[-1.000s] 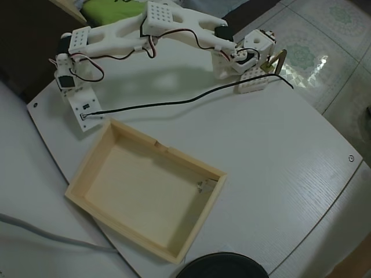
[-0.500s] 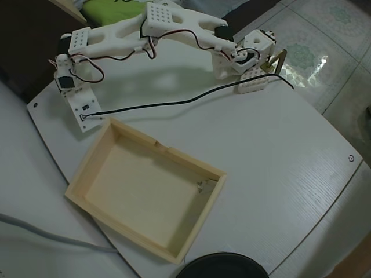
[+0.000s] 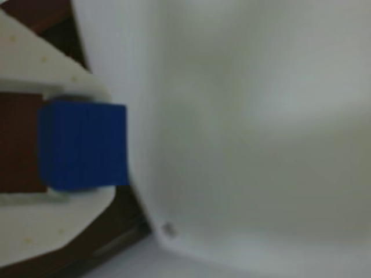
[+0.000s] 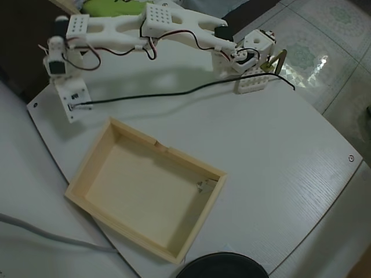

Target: Pick up the small blue cube and put it into the box

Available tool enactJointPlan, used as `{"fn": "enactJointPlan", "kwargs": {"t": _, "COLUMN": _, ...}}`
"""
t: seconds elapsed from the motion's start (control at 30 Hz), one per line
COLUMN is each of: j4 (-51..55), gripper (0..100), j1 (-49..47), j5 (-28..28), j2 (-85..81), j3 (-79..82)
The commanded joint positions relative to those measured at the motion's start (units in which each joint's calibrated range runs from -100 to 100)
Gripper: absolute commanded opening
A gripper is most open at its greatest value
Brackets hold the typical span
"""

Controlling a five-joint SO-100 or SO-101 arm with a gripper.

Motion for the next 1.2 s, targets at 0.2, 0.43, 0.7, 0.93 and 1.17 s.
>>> {"fn": "enactJointPlan", "kwargs": {"t": 0.2, "j4": 12.28, "gripper": 6, "j1": -0.18, "j5": 0.08, "j2": -1.64, "j3": -20.27}}
{"fn": "enactJointPlan", "kwargs": {"t": 0.43, "j4": 12.28, "gripper": 7, "j1": 0.05, "j5": 0.08, "j2": -6.20, "j3": -19.64}}
{"fn": "enactJointPlan", "kwargs": {"t": 0.7, "j4": 12.37, "gripper": 7, "j1": -1.50, "j5": -0.39, "j2": -13.22, "j3": -18.73}}
{"fn": "enactJointPlan", "kwargs": {"t": 0.93, "j4": 12.37, "gripper": 7, "j1": -4.45, "j5": -0.54, "j2": -23.19, "j3": -11.67}}
{"fn": "enactJointPlan", "kwargs": {"t": 1.17, "j4": 12.37, "gripper": 7, "j1": -9.54, "j5": -3.41, "j2": -39.34, "j3": 10.14}}
